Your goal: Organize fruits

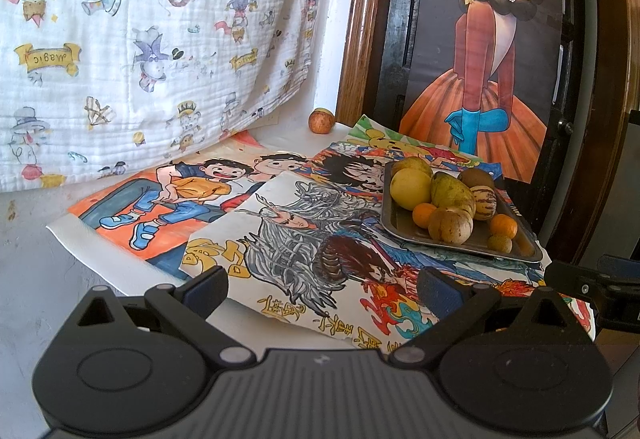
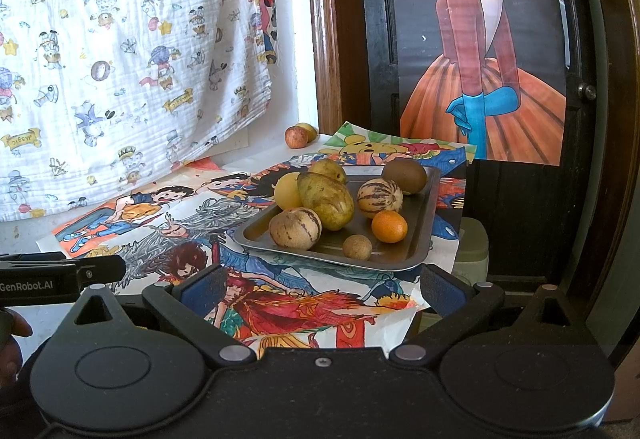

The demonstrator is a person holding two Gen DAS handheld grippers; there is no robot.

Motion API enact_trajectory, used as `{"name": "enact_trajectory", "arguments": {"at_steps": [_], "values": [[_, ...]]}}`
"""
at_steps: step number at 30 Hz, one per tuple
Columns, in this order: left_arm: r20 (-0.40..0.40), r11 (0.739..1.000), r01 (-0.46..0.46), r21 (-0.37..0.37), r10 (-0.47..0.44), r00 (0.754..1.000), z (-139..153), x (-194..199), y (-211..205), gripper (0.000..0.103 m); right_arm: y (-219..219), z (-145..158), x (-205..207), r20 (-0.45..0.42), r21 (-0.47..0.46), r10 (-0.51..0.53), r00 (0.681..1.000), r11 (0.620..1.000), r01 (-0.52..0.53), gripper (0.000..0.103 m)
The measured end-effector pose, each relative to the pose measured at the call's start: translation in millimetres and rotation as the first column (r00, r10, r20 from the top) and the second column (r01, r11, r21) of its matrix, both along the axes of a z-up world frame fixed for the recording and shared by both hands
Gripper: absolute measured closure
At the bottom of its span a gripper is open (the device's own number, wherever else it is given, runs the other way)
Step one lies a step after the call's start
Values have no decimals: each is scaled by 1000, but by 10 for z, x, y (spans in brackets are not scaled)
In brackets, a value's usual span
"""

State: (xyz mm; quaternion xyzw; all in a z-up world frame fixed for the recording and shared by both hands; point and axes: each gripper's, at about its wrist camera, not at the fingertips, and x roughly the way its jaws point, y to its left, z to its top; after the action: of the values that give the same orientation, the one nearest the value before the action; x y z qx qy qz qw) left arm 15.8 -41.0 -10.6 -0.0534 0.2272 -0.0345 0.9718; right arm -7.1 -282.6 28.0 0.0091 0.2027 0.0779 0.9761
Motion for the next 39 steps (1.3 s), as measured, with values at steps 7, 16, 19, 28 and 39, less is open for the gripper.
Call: {"name": "enact_trajectory", "arguments": {"at_steps": [7,16,19,28,39], "values": [[0,1000,0,0,0,1000,0,1,0,1,0,1,0,-1,0,0,1000,1000,0,1],[-1,1000,0,0,0,1000,2,4,1,1,2,2,1,-1,1,0,1000,1000,0,1],[-1,1000,0,0,0,1000,2,5,1,1,3,3,1,-1,1,0,1000,1000,0,1],[-5,1000,2,1,-2,1000,-6,12,3,1,4,3,3,-2,1,-1,1000,1000,1,1],[-29,1000,-18,3,18,999,-19,21,31,1,7,3,5,-3,1,-1,1000,1000,1,1]]}}
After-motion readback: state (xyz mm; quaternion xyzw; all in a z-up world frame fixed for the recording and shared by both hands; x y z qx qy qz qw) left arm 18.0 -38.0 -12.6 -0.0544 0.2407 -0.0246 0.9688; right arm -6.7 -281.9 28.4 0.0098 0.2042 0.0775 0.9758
